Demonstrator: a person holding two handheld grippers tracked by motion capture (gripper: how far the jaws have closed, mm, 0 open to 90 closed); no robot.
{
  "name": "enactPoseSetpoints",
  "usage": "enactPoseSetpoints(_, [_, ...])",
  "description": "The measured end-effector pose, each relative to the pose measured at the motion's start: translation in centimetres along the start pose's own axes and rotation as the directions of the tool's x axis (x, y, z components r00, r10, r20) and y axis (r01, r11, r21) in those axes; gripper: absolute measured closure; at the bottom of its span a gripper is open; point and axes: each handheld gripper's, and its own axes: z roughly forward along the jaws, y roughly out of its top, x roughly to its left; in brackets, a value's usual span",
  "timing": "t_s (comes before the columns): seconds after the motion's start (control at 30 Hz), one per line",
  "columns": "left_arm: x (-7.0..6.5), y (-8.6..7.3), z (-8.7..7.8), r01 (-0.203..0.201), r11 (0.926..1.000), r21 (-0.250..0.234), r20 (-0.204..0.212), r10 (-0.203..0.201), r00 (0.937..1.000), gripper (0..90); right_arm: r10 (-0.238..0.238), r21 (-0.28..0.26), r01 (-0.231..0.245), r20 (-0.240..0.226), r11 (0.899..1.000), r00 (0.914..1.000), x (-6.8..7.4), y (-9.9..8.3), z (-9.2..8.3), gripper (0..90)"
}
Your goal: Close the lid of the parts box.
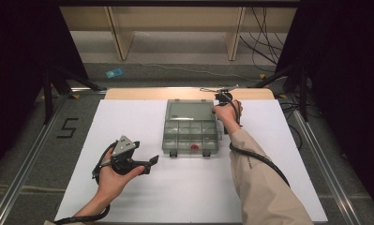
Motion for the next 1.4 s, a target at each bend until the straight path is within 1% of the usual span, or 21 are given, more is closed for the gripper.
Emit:
enactPoseSetpoints(0.17, [0.1, 0.0, 0.0, -0.004, 1.0000, -0.002, -0.001, 0.004, 1.0000, 6.9, 0.037, 0.006, -0.037, 0.029, 0.999, 0.9989, 0.5, 0.0, 0.0, 87.0])
enactPoseSetpoints(0.23, [0.2, 0.0, 0.0, -0.005, 1.0000, -0.001, -0.001, 0.005, 1.0000, 6.9, 0.084, 0.006, -0.084, 0.046, 0.996, 0.9954, 0.9, -0.1, 0.0, 87.7])
enactPoseSetpoints(0.4, [0.3, 0.0, 0.1, 0.003, 1.0000, 0.000, -0.005, -0.003, 1.0000, 6.9, 0.090, 0.009, -0.091, 0.076, 0.996, 0.9930, 1.3, -0.1, -0.2, 88.6])
enactPoseSetpoints(0.43, [0.4, 0.0, 0.1, -0.006, 1.0000, 0.001, -0.008, 0.006, 1.0000, 6.9, 0.065, 0.005, -0.066, 0.078, 0.998, 0.9949, 1.1, 0.0, -0.1, 88.8])
enactPoseSetpoints(0.5, [0.5, 0.0, 0.1, 0.003, 1.0000, 0.003, -0.013, -0.003, 0.9999, 6.9, 0.083, 0.004, -0.084, 0.086, 0.996, 0.9928, 1.3, 0.0, -0.2, 89.0])
enactPoseSetpoints(0.6, [0.8, 0.0, 0.3, -0.005, 1.0000, 0.006, -0.023, 0.005, 0.9997, 7.2, 0.161, -0.007, -0.161, 0.086, 0.987, 0.9831, 2.0, 0.1, -0.4, 89.4])
enactPoseSetpoints(0.7, [1.3, 0.2, 0.4, -0.003, 1.0000, 0.004, -0.030, 0.004, 0.9995, 7.6, 0.164, -0.019, -0.163, 0.082, 0.986, 0.9831, 2.1, 0.2, -0.7, 89.6])
enactPoseSetpoints(0.8, [1.9, 0.7, 0.7, 0.016, 0.9999, 0.002, -0.039, -0.016, 0.9991, 8.6, 0.138, -0.036, -0.136, 0.084, 0.990, 0.9869, 2.0, 0.1, -0.9, 89.6])
enactPoseSetpoints(0.83, [2.2, 0.9, 0.9, 0.025, 0.9997, 0.004, -0.044, -0.025, 0.9987, 9.1, 0.164, -0.042, -0.161, 0.080, 0.986, 0.9832, 2.2, 0.1, -0.9, 89.6])
enactPoseSetpoints(0.87, [2.6, 1.2, 1.1, 0.017, 0.9999, 0.004, -0.050, -0.016, 0.9986, 9.8, 0.146, -0.043, -0.143, 0.070, 0.989, 0.9868, 2.1, 0.1, -1.1, 89.6])
enactPoseSetpoints(0.93, [3.3, 2.0, 1.6, 0.022, 0.9998, 0.003, -0.067, -0.022, 0.9975, 12.1, 0.143, -0.054, -0.139, 0.069, 0.989, 0.9873, 2.2, 0.0, -1.2, 89.6])
enactPoseSetpoints(0.97, [3.7, 2.6, 1.9, 0.027, 0.9996, 0.002, -0.078, -0.027, 0.9966, 13.5, 0.169, -0.061, -0.165, 0.067, 0.984, 0.9833, 2.4, 0.0, -1.3, 89.7])
enactPoseSetpoints(1.0, [4.2, 3.1, 2.3, 0.034, 0.9994, 0.002, -0.093, -0.034, 0.9951, 15.4, 0.095, -0.081, -0.088, 0.082, 0.993, 0.9921, 1.9, -0.3, -1.2, 89.6])
enactPoseSetpoints(1.03, [4.6, 3.8, 2.6, 0.046, 0.9989, 0.000, -0.097, -0.046, 0.9942, 15.6, 0.068, -0.080, -0.061, 0.083, 0.995, 0.9943, 1.7, -0.4, -1.3, 89.6])
enactPoseSetpoints(1.07, [5.1, 4.4, 3.1, 0.056, 0.9984, -0.007, -0.100, -0.057, 0.9934, 16.7, 0.089, -0.086, -0.082, 0.084, 0.993, 0.9925, 2.0, -0.4, -1.4, 89.7])
enactPoseSetpoints(1.17, [6.0, 6.3, 4.5, 0.049, 0.9988, 0.002, -0.119, -0.048, 0.9917, 21.5, 0.063, -0.105, -0.054, 0.080, 0.993, 0.9948, 1.9, -0.4, -1.8, 89.7])
enactPoseSetpoints(1.2, [6.3, 6.9, 5.1, 0.055, 0.9984, 0.008, -0.120, -0.054, 0.9913, 23.4, 0.082, -0.109, -0.074, 0.074, 0.991, 0.9938, 2.0, -0.5, -1.9, 89.7])
enactPoseSetpoints(1.23, [6.6, 7.4, 5.7, 0.061, 0.9980, 0.013, -0.121, -0.059, 0.9909, 25.4, 0.080, -0.114, -0.071, 0.072, 0.991, 0.9942, 2.0, -0.5, -2.0, 89.7])
enactPoseSetpoints(1.27, [6.9, 7.9, 6.3, 0.060, 0.9980, 0.020, -0.121, -0.057, 0.9910, 28.0, 0.058, -0.130, -0.048, 0.079, 0.990, 0.9952, 1.9, -0.6, -2.0, 89.7])
enactPoseSetpoints(1.33, [7.4, 8.7, 7.7, 0.068, 0.9969, 0.039, -0.123, -0.063, 0.9904, 32.5, 0.091, -0.133, -0.082, 0.063, 0.988, 0.9938, 2.2, -0.7, -2.2, 89.6])
enactPoseSetpoints(1.4, [8.0, 9.2, 9.0, 0.076, 0.9950, 0.064, -0.132, -0.068, 0.9889, 37.6, 0.073, -0.151, -0.062, 0.069, 0.987, 0.9949, 2.1, -0.9, -2.3, 89.6])
